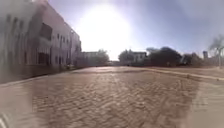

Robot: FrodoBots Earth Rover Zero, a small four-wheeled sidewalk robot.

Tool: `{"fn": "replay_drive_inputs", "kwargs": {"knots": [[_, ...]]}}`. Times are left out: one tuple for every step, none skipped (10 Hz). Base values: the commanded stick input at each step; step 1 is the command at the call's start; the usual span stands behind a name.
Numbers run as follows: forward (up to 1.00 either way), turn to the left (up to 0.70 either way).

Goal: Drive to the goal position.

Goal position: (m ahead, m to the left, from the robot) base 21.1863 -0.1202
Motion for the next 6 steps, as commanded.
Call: {"fn": "replay_drive_inputs", "kwargs": {"knots": [[1.0,0.0],[1.0,0.0],[1.0,0.0],[1.0,0.0],[1.0,0.0],[1.0,0.0]]}}
